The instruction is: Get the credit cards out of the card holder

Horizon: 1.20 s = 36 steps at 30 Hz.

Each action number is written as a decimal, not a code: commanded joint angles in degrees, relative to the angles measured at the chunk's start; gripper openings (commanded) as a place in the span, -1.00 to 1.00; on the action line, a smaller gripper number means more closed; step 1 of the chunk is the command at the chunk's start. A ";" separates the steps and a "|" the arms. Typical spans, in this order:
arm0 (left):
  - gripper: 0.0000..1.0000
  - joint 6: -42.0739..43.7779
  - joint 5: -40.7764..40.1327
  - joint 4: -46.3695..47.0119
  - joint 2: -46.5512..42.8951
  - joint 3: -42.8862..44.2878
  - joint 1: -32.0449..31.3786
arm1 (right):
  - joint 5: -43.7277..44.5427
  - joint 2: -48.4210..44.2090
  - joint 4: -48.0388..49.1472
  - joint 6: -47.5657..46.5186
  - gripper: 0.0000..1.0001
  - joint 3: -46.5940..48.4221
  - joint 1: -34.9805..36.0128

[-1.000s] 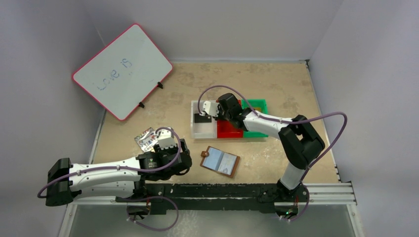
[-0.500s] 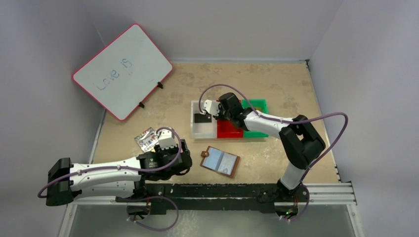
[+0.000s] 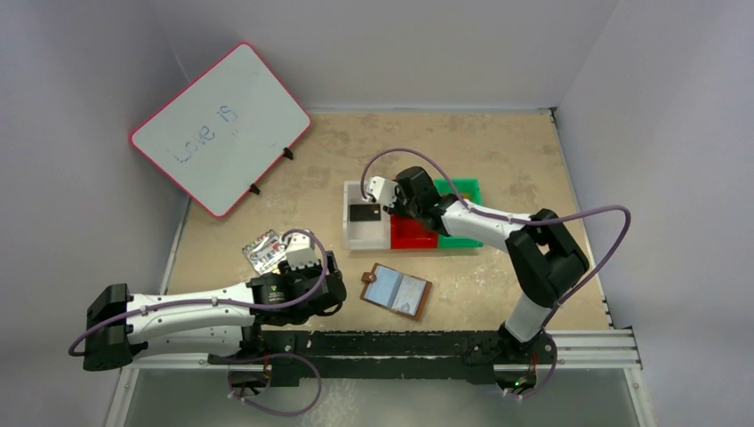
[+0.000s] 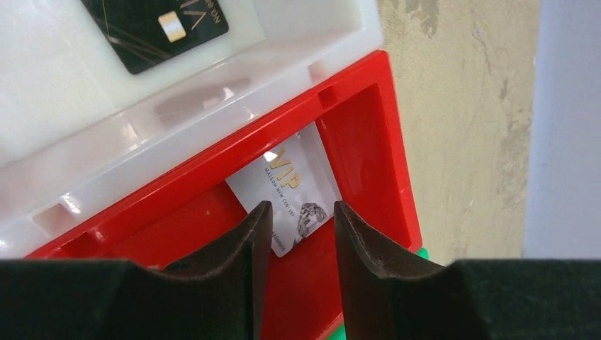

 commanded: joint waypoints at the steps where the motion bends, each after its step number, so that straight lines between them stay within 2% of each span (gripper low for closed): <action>1: 0.44 -0.08 -0.94 0.67 -0.27 0.38 -0.13 | -1.16 -5.79 1.67 13.76 -0.23 2.11 -0.46; 6: 0.43 -0.60 -1.82 0.37 -0.37 0.49 -0.18 | 1.41 -12.19 3.46 38.62 -0.31 0.31 -0.55; 9: 0.43 -0.69 -2.54 -0.03 -0.45 0.75 -0.18 | 2.00 -14.41 0.34 52.30 -0.29 -1.00 -0.51; 11: 0.43 -0.80 -2.98 -0.33 -0.58 1.01 -0.17 | 1.95 -13.46 -4.44 59.41 -0.32 -0.33 -0.50; 13: 0.43 -0.76 -3.38 -0.58 -0.64 1.41 -0.18 | 1.60 -11.59 -8.25 64.10 -0.58 0.39 -0.55; 14: 0.43 -0.80 -3.71 -0.87 -0.91 1.58 -0.18 | 1.75 -11.06 -8.89 66.22 -0.60 0.07 -0.55; 15: 0.43 -0.80 -3.98 -1.19 -1.05 1.79 -0.18 | 2.04 -10.81 -8.43 68.11 -0.51 -1.13 -0.55; 17: 0.43 -1.04 -4.45 -1.81 -1.73 2.00 -0.18 | 2.63 -11.09 -6.64 70.37 -0.36 -2.92 -0.55; 19: 0.43 -1.29 -4.69 -2.19 -2.33 1.88 -0.13 | 1.02 -10.95 -6.34 72.21 -0.32 -3.10 -0.51; 27: 0.43 -1.76 -4.71 -2.50 -2.86 2.00 -0.18 | 3.48 -4.17 -10.55 74.97 -0.57 -0.21 -0.54; 36: 0.42 -2.15 -4.69 -3.25 -2.37 2.36 -0.17 | 9.73 1.87 -11.06 75.18 -0.58 4.01 -0.49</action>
